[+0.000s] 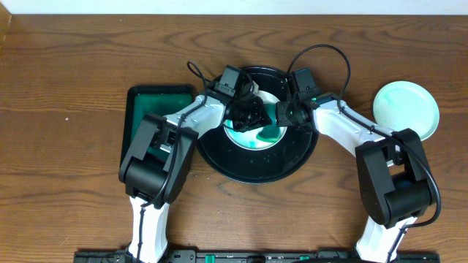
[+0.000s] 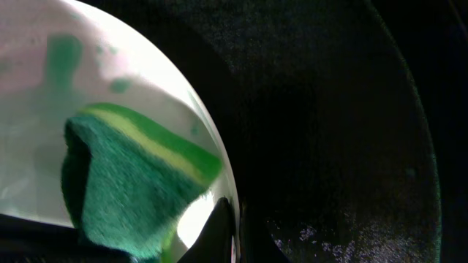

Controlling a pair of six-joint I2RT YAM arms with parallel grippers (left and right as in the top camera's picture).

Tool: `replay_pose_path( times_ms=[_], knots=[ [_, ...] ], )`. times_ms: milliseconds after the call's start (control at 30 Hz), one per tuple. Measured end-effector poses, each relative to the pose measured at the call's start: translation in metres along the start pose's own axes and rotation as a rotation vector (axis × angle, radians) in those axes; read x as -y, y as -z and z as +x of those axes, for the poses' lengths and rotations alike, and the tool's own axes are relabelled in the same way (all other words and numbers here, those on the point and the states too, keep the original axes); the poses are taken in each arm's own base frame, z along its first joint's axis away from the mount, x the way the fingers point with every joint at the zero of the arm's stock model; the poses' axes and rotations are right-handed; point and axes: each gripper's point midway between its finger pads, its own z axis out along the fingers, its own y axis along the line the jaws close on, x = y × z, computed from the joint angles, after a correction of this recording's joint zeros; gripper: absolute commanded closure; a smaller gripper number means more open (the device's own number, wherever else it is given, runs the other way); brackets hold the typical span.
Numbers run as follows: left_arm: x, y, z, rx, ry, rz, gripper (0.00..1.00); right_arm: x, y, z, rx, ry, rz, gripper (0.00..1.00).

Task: Clean dirty plates on tray and stack at the side
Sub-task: 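Scrub the white plate with the sponge in the left gripper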

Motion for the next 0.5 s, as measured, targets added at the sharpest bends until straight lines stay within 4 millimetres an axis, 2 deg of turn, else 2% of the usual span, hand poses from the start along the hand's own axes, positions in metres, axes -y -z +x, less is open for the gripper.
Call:
replay_pose_path(
  times_ms=[167,267,400,500],
  knots=[
    [-0.001,0.002,-0.001,-0.010,0.010,0.016,0.93,0.000,0.000,0.000,0.000,0.000,-0.001,0.99],
    [-0.008,0.008,-0.005,-0.007,0.035,0.014,0.93,0.000,0.000,0.000,0.000,-0.001,-0.001,0.99],
    [-0.026,0.024,-0.014,-0.002,0.088,-0.007,0.93,-0.001,0.000,0.000,-0.002,-0.003,-0.006,0.99],
    [-0.046,0.043,-0.022,0.013,0.139,-0.038,0.93,-0.003,0.000,0.001,-0.005,-0.002,-0.015,0.99]
  ],
)
